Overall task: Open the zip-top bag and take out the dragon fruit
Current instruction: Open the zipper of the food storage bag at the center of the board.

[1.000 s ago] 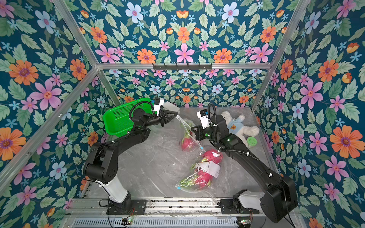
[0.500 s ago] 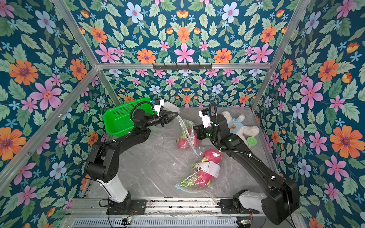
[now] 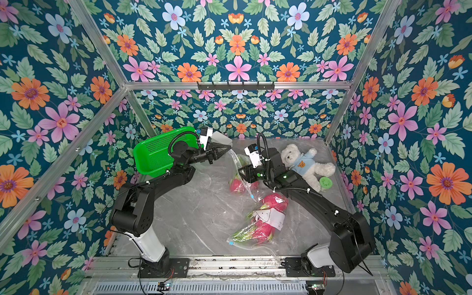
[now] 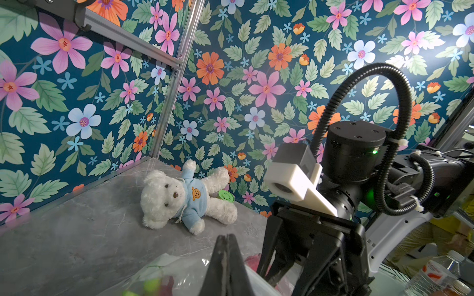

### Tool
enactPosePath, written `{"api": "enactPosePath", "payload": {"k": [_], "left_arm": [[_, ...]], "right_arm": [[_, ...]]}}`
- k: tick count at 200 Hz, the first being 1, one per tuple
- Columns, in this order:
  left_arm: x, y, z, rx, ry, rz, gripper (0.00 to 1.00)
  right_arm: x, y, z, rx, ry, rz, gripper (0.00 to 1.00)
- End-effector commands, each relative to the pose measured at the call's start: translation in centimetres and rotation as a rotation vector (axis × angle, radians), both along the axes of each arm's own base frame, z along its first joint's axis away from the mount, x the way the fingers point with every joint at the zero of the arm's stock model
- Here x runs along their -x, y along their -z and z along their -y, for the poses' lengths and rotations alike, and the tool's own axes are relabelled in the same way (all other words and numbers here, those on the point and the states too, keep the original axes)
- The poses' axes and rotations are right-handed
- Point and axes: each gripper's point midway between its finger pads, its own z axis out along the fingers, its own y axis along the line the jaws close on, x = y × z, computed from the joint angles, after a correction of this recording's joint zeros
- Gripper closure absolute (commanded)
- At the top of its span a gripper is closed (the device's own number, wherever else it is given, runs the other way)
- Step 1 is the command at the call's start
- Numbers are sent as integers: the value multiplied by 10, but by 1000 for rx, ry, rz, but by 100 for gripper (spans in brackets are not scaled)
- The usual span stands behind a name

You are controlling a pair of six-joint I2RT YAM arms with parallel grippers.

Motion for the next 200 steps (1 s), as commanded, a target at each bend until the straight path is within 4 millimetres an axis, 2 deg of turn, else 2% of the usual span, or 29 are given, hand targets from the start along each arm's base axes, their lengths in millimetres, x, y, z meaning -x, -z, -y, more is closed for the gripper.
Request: {"api": "enactPosePath", "payload": {"k": [1, 4, 30, 46, 66, 73, 82, 103, 138, 166, 200], "left_arm": [[6, -9, 0, 18, 15, 42, 100], [6, -9, 0, 18, 16, 41, 100], [-1, -4, -1, 10, -15, 1, 100], [-10, 4, -5, -9, -80, -95, 69], [-2, 9, -15, -7, -173, -151, 48], [1, 9, -18, -16, -213, -158, 38], [5, 15, -18, -56, -264, -178, 31], [16, 29, -11, -186, -358, -205, 28], [41, 62, 9, -291, -383, -311, 23], [51, 89, 9, -355, -441, -366, 20], [59, 103, 10, -407, -480, -362, 20]], "right_arm": [[-7, -6, -2, -11, 14, 20, 94], [-8, -6, -1, -5, 23, 20, 100], [-19, -12, 23, 41, 180, 31, 100], [-16, -24, 33, 49, 242, 61, 100], [-10, -34, 38, 40, 286, 87, 100], [-9, -35, 37, 28, 290, 84, 100], [-9, -35, 37, 18, 298, 76, 100], [-11, -31, 34, 6, 308, 64, 100], [-15, -28, 27, -3, 310, 57, 100], [-20, -28, 32, 6, 345, 68, 100], [-22, -29, 34, 10, 358, 87, 100]]}}
